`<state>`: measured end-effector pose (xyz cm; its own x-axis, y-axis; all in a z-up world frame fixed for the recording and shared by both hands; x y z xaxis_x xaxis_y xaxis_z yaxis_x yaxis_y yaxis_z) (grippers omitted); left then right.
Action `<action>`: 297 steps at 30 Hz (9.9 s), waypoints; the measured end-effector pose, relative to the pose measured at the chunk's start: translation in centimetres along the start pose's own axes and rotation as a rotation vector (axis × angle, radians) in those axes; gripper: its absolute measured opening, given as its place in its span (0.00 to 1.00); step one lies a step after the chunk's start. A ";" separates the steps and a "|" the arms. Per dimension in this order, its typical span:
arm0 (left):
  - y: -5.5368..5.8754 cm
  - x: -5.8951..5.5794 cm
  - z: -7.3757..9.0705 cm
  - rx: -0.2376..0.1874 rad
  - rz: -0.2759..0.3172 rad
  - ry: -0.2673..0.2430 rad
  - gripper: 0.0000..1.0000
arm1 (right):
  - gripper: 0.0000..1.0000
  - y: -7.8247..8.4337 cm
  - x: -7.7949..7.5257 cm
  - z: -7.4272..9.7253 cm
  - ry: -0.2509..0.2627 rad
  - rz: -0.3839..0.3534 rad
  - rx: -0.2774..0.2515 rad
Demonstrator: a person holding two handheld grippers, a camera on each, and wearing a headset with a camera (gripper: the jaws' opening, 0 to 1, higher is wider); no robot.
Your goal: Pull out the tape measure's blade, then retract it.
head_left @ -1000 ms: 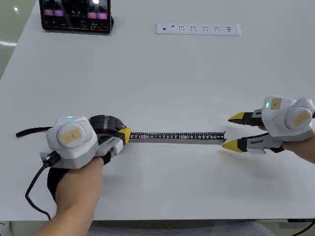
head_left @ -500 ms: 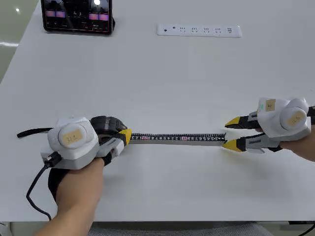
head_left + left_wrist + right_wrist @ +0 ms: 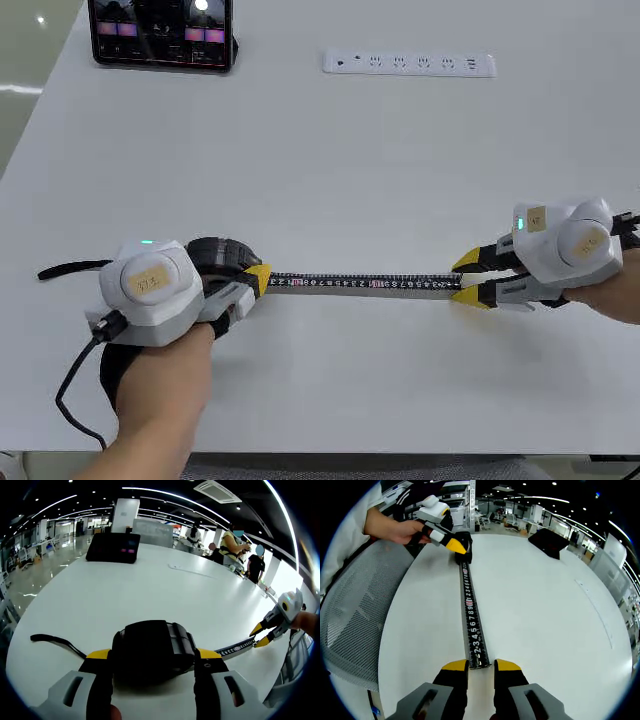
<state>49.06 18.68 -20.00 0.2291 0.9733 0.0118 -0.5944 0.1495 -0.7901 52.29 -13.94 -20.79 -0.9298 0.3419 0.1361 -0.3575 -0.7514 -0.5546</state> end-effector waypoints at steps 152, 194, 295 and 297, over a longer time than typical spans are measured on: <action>-0.1 0.1 0.2 0.006 0.009 0.027 0.60 | 0.11 -4.7 1.3 -3.2 -0.052 0.037 -0.037; -0.1 0.3 0.2 0.001 0.025 0.042 0.60 | 0.11 -7.9 3.1 -6.5 -0.125 0.011 -0.081; -0.1 0.8 0.2 -0.019 0.061 0.067 0.60 | 0.11 -15.7 6.3 -13.0 -0.225 0.044 -0.190; -0.1 0.9 0.2 -0.019 0.062 0.067 0.60 | 0.11 -15.8 6.3 -13.1 -0.225 0.046 -0.191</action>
<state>49.15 19.55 -19.77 0.2436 0.9668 -0.0774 -0.5941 0.0857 -0.7998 53.21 7.44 -21.89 -0.9481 0.1604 0.2745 -0.3119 -0.6364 -0.7055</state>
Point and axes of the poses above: the centre of the closed fingertips' face, and the gripper's own axes: z roughly backward along the fingers, x roughly to its left, y roughly out of its underside, the point moved 7 cm from there along z, roughly backward along the fingers, and after that the axes turned 15 degrees about -z, right-handed, at the moved point
